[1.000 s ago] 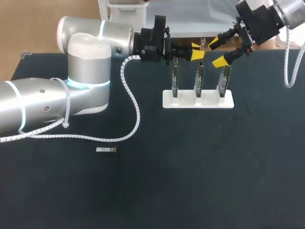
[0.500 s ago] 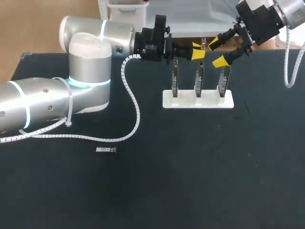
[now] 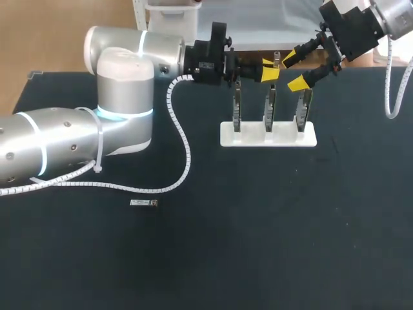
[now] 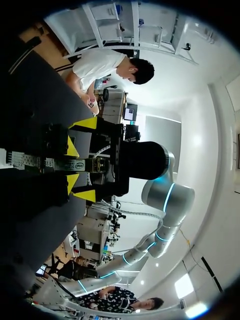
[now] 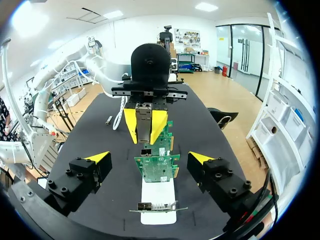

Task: Pick up the optical module with the left hand, and insert it into the network port with the right hand.

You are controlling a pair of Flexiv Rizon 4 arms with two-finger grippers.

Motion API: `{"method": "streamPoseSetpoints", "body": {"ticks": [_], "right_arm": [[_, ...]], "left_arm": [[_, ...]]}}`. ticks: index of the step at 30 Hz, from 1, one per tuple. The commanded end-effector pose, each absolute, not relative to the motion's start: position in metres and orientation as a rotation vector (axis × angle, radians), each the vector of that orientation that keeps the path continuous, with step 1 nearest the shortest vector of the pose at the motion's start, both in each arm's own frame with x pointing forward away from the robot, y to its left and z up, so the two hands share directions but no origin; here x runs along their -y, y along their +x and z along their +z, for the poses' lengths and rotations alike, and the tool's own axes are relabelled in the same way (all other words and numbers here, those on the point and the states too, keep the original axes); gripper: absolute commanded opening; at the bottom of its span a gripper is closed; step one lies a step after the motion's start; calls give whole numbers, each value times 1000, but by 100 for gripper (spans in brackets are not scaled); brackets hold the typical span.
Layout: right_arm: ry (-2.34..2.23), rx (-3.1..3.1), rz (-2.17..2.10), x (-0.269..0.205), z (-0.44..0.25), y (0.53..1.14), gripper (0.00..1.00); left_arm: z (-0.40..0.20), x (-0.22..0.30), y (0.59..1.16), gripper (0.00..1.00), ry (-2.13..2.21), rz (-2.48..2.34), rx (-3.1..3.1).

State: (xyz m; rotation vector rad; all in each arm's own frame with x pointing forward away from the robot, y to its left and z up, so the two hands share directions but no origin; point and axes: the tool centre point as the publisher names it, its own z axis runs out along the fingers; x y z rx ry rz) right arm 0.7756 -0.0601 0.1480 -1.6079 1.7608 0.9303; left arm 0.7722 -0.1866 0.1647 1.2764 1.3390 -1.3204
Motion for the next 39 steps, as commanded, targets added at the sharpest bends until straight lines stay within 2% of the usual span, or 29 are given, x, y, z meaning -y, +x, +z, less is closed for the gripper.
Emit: {"method": "streamPoseSetpoints", "body": {"ticks": [1, 16, 29, 39], "right_arm": [[-1606, -1759, 927, 60, 148, 774, 100], [-1606, -1759, 927, 60, 148, 774, 100], [-1486, -1747, 910, 83, 173, 785, 100], [-1495, -1687, 919, 69, 189, 775, 100]], "left_arm": [[165, 188, 774, 0, 1293, -1310, -1336], [166, 188, 775, 0, 1303, -1303, -1338], [166, 188, 775, 0, 1303, -1303, -1338], [166, 188, 775, 0, 1303, -1303, -1338]]}}
